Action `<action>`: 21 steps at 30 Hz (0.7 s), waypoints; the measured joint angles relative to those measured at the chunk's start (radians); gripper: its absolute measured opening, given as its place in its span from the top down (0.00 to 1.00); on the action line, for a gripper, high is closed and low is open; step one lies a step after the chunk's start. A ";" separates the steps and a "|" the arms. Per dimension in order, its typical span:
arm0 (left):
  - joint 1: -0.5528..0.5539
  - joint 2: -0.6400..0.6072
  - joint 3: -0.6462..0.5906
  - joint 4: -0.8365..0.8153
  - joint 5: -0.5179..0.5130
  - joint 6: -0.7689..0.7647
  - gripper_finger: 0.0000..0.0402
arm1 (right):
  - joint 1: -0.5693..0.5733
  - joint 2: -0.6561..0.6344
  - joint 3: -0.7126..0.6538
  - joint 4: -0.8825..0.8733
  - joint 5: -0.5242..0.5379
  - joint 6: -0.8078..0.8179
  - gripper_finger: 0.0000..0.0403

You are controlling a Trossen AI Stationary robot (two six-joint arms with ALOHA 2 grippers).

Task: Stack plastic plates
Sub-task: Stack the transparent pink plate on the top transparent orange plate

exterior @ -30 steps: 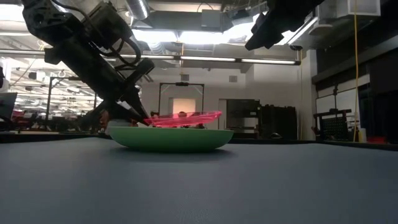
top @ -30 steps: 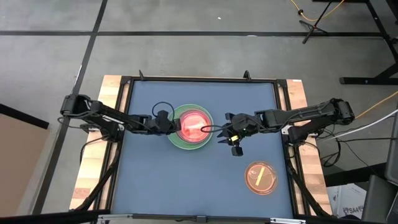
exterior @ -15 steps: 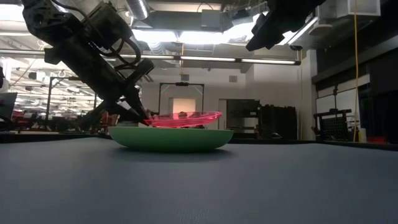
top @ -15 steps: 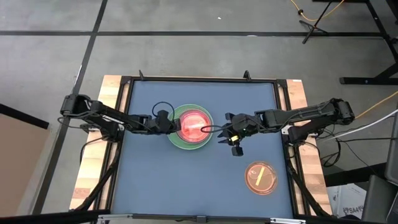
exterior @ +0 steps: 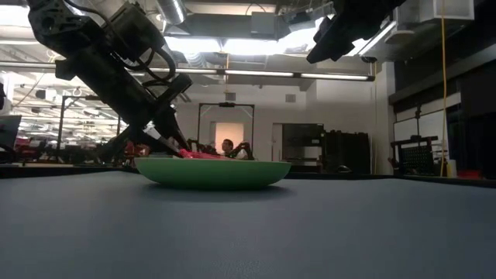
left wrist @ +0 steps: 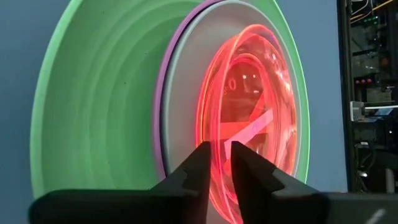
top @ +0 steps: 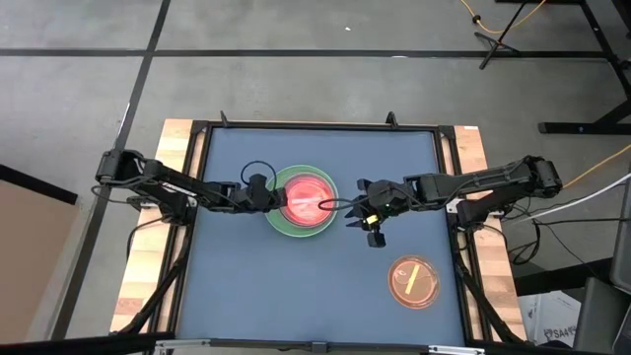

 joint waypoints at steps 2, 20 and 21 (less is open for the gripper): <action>0.000 0.000 0.000 0.000 0.000 0.001 0.83 | 0.000 0.000 0.000 0.000 0.000 0.000 0.75; -0.010 -0.025 0.000 -0.007 0.030 0.103 0.79 | 0.000 0.000 0.000 -0.120 0.000 0.028 0.75; -0.010 -0.031 -0.001 -0.007 0.037 0.113 0.79 | 0.000 0.000 0.000 -0.125 0.000 0.028 0.75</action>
